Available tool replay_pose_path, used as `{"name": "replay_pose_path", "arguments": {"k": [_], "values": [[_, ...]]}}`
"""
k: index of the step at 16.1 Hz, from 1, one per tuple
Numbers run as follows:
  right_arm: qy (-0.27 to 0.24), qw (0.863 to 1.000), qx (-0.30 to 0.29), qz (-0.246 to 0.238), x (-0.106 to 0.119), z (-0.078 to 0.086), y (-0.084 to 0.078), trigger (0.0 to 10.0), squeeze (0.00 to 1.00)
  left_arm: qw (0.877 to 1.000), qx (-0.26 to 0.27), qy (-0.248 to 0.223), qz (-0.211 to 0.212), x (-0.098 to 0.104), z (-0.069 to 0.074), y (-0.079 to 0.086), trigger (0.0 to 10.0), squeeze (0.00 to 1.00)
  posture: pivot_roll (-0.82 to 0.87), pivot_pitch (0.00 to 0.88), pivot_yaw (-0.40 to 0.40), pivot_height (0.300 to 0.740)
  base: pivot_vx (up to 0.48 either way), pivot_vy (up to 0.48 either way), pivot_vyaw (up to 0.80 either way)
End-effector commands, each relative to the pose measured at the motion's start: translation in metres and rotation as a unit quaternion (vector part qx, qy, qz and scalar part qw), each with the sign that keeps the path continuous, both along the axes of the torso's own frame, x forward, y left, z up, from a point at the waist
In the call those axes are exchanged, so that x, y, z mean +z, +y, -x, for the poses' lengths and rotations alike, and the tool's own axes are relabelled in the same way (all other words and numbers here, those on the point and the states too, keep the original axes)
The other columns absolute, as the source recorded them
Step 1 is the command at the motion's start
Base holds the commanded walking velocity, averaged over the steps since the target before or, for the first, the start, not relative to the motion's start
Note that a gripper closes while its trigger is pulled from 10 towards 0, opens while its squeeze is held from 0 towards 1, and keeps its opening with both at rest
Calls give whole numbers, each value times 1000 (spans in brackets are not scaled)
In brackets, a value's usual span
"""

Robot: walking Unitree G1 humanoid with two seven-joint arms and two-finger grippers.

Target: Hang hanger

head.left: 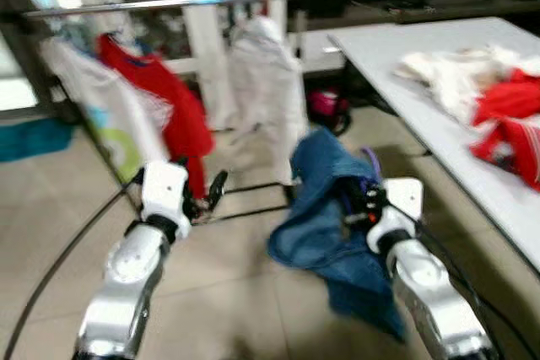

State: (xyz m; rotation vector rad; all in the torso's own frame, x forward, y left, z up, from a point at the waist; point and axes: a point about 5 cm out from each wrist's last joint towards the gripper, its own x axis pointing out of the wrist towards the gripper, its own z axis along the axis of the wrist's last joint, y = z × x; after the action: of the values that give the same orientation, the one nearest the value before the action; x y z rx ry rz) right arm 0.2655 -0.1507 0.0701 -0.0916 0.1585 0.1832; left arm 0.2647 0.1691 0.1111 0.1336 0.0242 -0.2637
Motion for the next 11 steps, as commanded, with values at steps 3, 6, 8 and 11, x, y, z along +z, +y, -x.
{"name": "replay_pose_path", "arguments": {"k": [3, 6, 8, 11], "values": [[-38, 999, 12, -11, 6, -5, 8, 10000, 0, 1000, 17, 21, 7, -18, 5, -6, 10000, 0, -160, 0, 38, 740, 0, 0, 800], [-46, 999, 4, -11, 6, -1, 3, 10000, 0, 999, 21, -1, 28, -19, 1, -10, 10000, 0, -158, 0, 31, 740, 0, 0, 800], [-49, 999, -19, -11, 5, 2, -3, 10000, 0, 998, 27, 3, 59, -20, -2, -10, 10000, 0, -154, 0, 27, 740, 0, 0, 0], [-53, 996, -55, -38, 4, 4, -12, 10000, 0, 999, 21, -9, 50, -18, -5, -9, 10000, 0, -140, 0, 26, 740, 0, 0, 0]]}}
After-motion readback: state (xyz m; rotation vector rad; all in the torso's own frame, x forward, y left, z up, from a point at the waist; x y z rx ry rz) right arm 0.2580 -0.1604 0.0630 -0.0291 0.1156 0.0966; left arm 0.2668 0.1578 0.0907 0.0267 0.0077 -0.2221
